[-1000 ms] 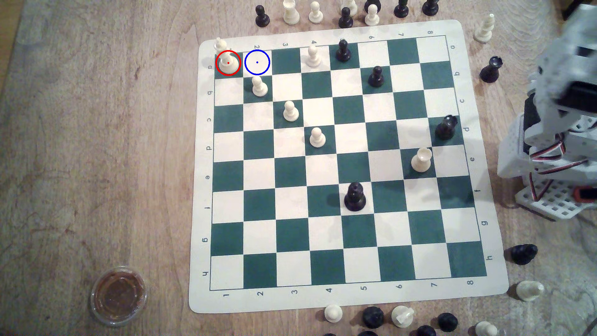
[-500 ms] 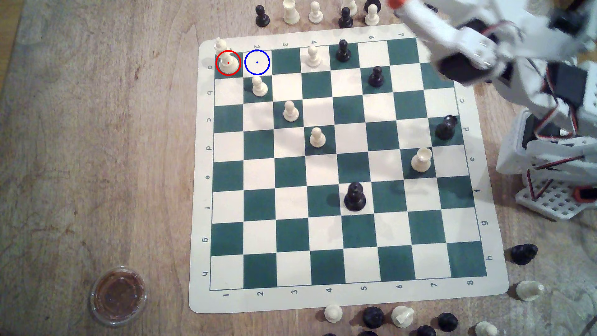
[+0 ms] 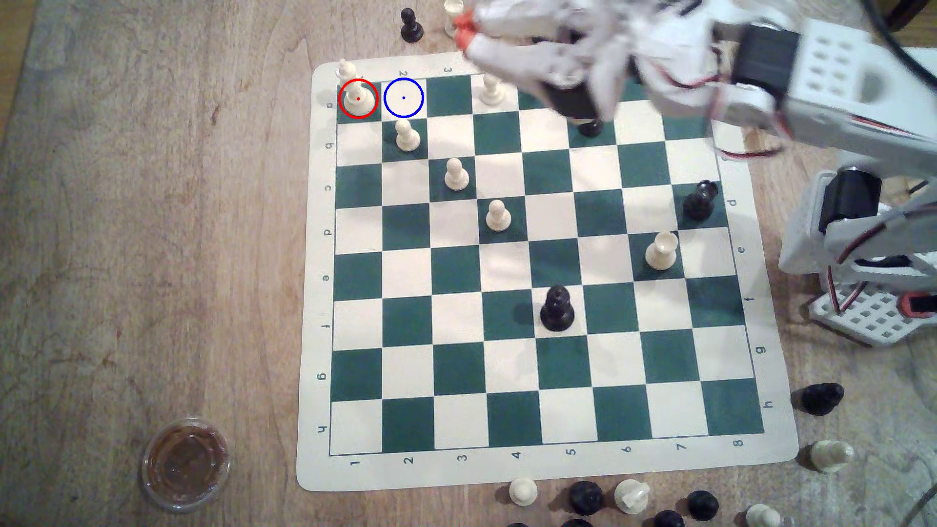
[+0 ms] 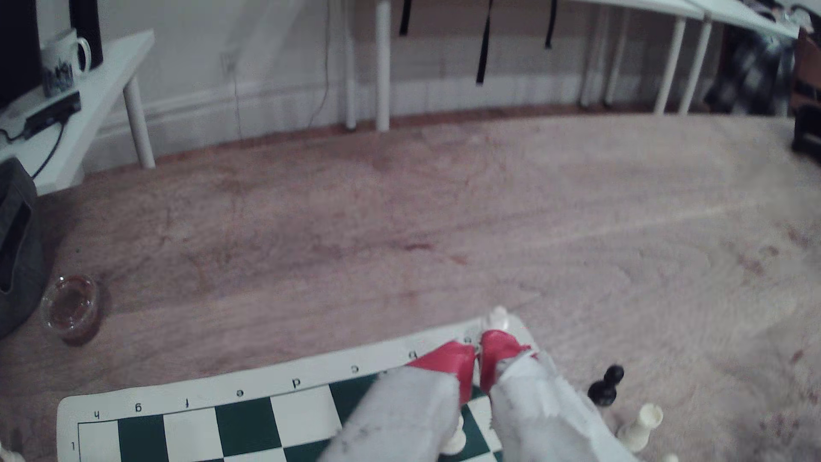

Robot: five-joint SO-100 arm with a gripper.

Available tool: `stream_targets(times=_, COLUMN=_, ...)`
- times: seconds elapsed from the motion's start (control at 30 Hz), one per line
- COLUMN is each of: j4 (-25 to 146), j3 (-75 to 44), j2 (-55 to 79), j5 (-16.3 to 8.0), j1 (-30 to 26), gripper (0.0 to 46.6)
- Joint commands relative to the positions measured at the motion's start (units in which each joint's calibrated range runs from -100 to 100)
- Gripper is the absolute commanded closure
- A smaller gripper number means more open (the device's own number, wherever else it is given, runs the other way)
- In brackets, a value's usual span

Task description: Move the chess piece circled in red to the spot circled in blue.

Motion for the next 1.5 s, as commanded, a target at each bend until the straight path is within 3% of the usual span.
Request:
stream_targets(times=0.0, j4=10.74, j3=-20.51, j2=12.15, j5=-3.13, j1=2.62, gripper=45.7)
stream_targets(times=0.13, j4=15.16, j3=-28.67, j2=19.36, j5=-4.20, j1=3.79, gripper=42.1)
stream_targets(times=0.23, j4=16.23, j3=-34.56, j2=24.03, j5=-6.74, j1=3.63, gripper=32.5)
stream_targets(times=0.33, j4=17.62, j3=-41.36, j2=28.87, j5=-8.06, j1=2.30, gripper=27.7)
stream_targets(times=0.57, j4=20.40, j3=-53.42, j2=39.40, j5=-7.52, j1=0.58, gripper=27.3)
stream_targets(times=0.77, j4=20.98, j3=-63.75, j2=50.35, j5=-5.62, j1=0.82, gripper=27.2)
stream_targets(times=1.2, j4=19.99, j3=-76.17, j2=64.52, j5=-3.27, j1=2.07, gripper=26.5)
stream_targets(times=1.47, j4=20.32, j3=-77.35, j2=67.41, j5=-2.49, j1=3.40, gripper=26.3)
